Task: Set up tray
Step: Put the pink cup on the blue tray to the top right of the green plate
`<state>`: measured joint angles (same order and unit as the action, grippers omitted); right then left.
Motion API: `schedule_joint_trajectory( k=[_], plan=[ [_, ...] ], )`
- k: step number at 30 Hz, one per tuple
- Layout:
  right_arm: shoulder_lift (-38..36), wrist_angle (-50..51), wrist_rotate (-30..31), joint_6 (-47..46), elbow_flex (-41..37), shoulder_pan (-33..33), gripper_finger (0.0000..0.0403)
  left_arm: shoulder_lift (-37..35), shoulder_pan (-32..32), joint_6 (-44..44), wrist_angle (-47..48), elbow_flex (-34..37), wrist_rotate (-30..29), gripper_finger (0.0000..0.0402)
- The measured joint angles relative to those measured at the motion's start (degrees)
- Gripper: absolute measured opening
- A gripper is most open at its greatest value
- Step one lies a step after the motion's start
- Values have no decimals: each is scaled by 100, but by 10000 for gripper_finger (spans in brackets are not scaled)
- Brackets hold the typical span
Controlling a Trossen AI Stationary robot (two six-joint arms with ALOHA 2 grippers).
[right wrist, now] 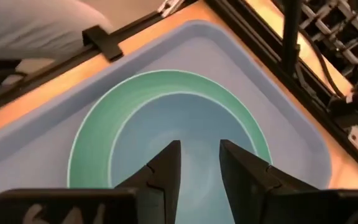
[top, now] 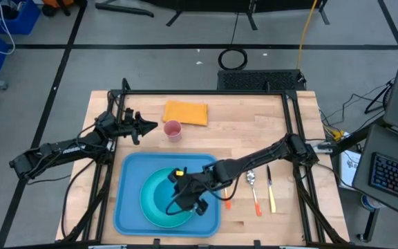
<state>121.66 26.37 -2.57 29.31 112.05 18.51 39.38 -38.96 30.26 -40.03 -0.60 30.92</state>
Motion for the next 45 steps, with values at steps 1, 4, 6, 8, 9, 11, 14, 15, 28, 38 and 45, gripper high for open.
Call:
schedule_joint_trajectory(
  k=[1, 4, 6, 8, 9, 11, 14, 15, 28, 38, 45],
  plan=[
    [-15, 17, 0, -33, 0, -29, 100, 0, -2, 0, 2, 0, -4, 42],
    [-28, 96, 137, -137, 0, -133, 100, 0, 0, 2, 4, 1, -4, 42],
    [-18, 161, 258, -269, 0, -238, 100, 0, 0, 2, 4, 1, -1, 42],
    [-17, 273, 271, -373, 0, -369, 100, 0, 0, 4, 4, 0, -2, 42],
    [-18, 353, 273, -368, 0, -441, 100, 0, 0, 2, 4, 1, -1, 42],
    [-19, 471, 273, -269, 0, -585, 100, 0, 0, 2, 4, 2, -2, 42],
    [-17, 646, 272, -131, 0, -813, 100, 0, 0, 3, 4, 1, 0, 42],
    [-18, 666, 274, -91, 0, -884, 100, 0, 0, 2, 2, 1, -1, 42],
    [-17, 1039, 571, 471, 0, -1560, 100, 0, -2, 4, 0, 2, 0, 42],
    [-18, 1122, 538, 804, 0, -1997, 101, 0, -2, 5, 0, 2, 2, 42],
    [-18, 1123, 244, 804, 0, -2311, 101, 0, -2, 4, -2, 0, 2, 42]
  ],
)
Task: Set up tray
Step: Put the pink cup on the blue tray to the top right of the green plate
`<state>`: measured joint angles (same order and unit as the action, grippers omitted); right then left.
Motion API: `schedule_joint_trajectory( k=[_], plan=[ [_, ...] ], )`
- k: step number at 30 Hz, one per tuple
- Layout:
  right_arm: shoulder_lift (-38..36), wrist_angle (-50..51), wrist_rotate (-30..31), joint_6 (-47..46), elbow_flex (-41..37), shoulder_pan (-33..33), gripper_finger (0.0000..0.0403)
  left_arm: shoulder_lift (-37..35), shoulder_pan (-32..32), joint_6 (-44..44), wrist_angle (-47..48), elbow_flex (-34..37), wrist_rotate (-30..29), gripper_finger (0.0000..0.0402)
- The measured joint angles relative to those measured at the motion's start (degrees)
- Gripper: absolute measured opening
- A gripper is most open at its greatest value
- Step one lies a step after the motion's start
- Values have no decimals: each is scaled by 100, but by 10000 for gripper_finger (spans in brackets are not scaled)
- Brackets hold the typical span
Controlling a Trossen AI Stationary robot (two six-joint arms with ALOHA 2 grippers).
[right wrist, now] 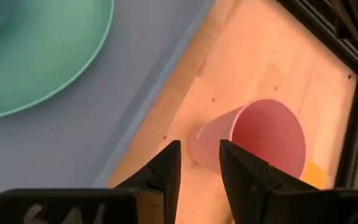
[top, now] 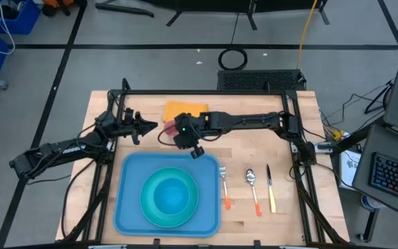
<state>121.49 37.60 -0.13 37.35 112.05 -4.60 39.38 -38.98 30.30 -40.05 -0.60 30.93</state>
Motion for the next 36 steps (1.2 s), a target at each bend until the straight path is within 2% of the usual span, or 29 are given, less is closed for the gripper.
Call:
schedule_joint_trajectory(
  k=[5, 9, 36],
  plan=[
    [1, -44, -21, 63, 0, -108, 101, 0, 2, 0, 0, 0, -2, 42],
    [50, -109, -290, 98, 2, -171, 101, 0, 1, 0, 0, 0, -2, 42],
    [485, -389, -457, 95, 2, -528, 101, -2, 0, -16, -3, 0, -52, 42]
  ],
)
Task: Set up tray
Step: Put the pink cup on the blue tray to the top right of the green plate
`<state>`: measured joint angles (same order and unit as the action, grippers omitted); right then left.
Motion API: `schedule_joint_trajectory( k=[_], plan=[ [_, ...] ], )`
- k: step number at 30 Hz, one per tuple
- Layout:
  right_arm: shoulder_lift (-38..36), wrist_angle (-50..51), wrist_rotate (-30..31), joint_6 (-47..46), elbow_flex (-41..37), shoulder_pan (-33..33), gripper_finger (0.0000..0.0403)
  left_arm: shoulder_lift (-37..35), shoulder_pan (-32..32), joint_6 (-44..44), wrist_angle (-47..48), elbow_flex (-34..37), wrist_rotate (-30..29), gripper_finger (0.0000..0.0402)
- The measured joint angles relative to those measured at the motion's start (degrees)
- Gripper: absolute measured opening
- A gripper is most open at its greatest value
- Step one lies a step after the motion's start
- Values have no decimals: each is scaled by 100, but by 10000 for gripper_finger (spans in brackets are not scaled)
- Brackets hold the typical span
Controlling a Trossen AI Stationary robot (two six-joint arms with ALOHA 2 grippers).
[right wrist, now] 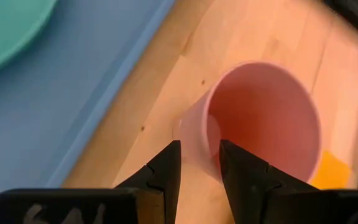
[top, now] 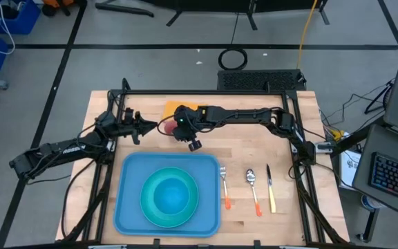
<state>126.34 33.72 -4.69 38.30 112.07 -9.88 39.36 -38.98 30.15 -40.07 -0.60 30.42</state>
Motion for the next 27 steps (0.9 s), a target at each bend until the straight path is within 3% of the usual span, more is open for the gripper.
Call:
schedule_joint_trajectory(
  k=[11, 19, 27],
  plan=[
    [-6, -77, -10, -68, 0, -104, 95, 2, 2, -4, 2, 0, -2, 42],
    [5, 101, -113, -112, 0, -100, 8, 1, 0, -4, 4, 0, -5, 42],
    [-8, 171, 436, -140, 0, -57, 3, 2, 1, -58, 4, 0, -5, 42]
  ],
)
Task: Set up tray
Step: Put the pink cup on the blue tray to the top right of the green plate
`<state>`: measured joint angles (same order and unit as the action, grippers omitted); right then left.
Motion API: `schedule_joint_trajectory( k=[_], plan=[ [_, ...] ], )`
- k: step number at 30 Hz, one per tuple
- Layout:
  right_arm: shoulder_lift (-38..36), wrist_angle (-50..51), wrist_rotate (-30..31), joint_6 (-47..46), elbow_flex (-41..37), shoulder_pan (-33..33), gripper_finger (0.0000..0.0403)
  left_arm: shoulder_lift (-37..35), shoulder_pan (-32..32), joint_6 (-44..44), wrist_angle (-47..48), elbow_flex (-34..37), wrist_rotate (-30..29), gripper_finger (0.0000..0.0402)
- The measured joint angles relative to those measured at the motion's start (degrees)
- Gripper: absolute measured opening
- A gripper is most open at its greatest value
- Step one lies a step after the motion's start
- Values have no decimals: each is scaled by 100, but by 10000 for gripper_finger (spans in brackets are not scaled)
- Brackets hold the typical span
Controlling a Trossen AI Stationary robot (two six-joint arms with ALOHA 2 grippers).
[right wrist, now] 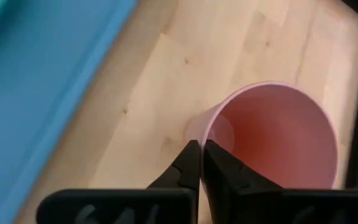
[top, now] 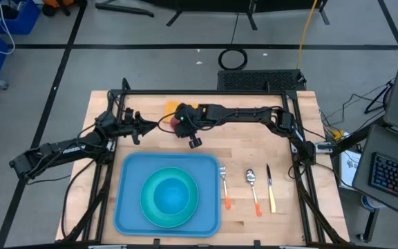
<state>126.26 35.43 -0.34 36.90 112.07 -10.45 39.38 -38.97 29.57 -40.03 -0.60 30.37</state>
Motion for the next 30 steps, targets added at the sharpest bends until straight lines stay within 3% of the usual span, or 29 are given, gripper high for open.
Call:
schedule_joint_trajectory(
  k=[17, 30],
  plan=[
    [-902, 852, 337, -321, 0, 398, 1, -1, -1, -38, 185, 2, -90, 42],
    [-1380, 2011, 651, -934, 0, 1270, 0, -2, 1, -53, 264, 0, -94, 42]
  ],
)
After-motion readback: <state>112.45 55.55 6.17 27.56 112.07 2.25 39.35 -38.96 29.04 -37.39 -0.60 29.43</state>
